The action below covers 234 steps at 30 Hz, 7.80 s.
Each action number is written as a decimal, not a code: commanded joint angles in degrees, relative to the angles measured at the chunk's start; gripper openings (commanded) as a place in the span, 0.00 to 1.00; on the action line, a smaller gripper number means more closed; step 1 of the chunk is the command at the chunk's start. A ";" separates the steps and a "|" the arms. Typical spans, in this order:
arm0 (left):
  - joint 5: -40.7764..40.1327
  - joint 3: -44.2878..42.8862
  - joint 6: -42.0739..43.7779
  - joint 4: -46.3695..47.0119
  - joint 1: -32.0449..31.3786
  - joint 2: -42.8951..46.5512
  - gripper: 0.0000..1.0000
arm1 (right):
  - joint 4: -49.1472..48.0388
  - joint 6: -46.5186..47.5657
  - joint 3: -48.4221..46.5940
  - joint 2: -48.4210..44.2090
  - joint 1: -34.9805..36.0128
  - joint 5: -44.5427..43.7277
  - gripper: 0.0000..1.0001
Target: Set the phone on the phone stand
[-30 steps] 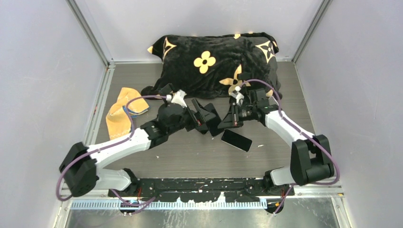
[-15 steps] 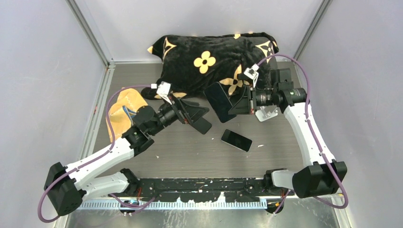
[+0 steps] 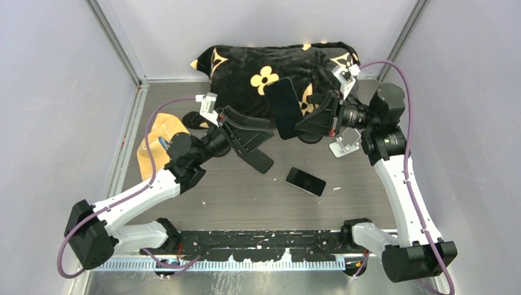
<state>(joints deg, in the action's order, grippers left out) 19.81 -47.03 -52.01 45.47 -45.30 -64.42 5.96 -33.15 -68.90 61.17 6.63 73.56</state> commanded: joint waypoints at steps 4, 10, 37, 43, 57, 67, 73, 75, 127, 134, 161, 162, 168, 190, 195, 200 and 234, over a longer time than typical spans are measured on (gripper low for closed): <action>5.28 -6.36 -4.91 10.92 -1.56 -5.88 0.58 | -39.91 -31.16 1.96 -0.49 1.01 -2.21 0.01; 3.88 -7.86 -3.73 12.27 -2.86 -7.73 0.57 | -40.31 -31.54 3.45 -0.91 1.76 -2.64 0.01; 6.25 -5.39 13.06 -3.21 -2.87 -0.67 0.01 | -19.16 -13.27 8.00 -4.52 3.32 0.70 0.57; 7.43 -5.63 16.04 -8.19 -2.87 1.13 0.01 | 10.94 11.83 0.24 -3.02 6.67 -0.08 0.49; 10.05 -6.18 11.72 -9.58 -0.16 2.80 0.56 | 14.90 17.86 -0.62 -2.68 8.20 0.41 0.01; 12.96 -6.21 5.69 -0.25 -0.23 -2.00 0.44 | 14.18 17.17 -1.61 -2.03 9.10 0.09 0.01; 14.54 -6.33 3.59 2.75 -0.23 -4.09 0.04 | 14.00 17.07 -1.54 -1.94 9.19 -0.76 0.02; 14.98 -5.96 3.81 2.89 -0.23 -3.86 0.01 | 14.30 16.99 -1.50 -1.89 9.14 -0.90 0.07; 22.72 -8.69 20.33 -21.77 -0.23 0.53 0.01 | 22.19 25.27 -7.99 2.81 15.08 -3.73 0.10; 16.80 -8.63 21.96 -29.67 0.83 2.53 0.39 | 17.47 18.98 -7.47 2.57 12.55 -4.73 0.01; -51.34 -37.43 16.91 -94.85 15.50 -13.71 0.55 | 14.42 17.09 3.14 -1.57 -0.98 -9.05 0.01; -51.75 -38.89 16.67 -95.80 15.51 -15.49 0.53 | 14.12 16.92 3.25 -1.61 -0.93 -8.98 0.01; -51.98 -46.58 15.08 -100.70 15.50 -22.96 0.48 | 13.47 16.17 3.43 -1.56 -0.98 -8.87 0.01; -47.72 -42.31 13.34 -99.27 15.50 -22.37 0.30 | 11.50 14.47 3.29 -0.74 -1.14 -8.45 0.01; -46.16 -41.05 16.59 -96.19 15.50 -21.35 0.08 | 11.45 14.41 3.43 -0.93 -1.14 -8.27 0.01; -38.30 -38.01 24.56 -91.51 15.50 -16.72 0.00 | 11.53 14.60 3.15 -1.07 -1.14 -7.83 0.01; -3.40 -26.16 48.71 -81.66 2.24 -1.34 0.01 | 23.34 50.05 -9.80 7.77 24.86 -3.83 0.01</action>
<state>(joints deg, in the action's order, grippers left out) 12.27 -73.91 -4.84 -46.89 -41.67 -68.99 32.77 10.33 -76.36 69.69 28.36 68.58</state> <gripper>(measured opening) 0.078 0.210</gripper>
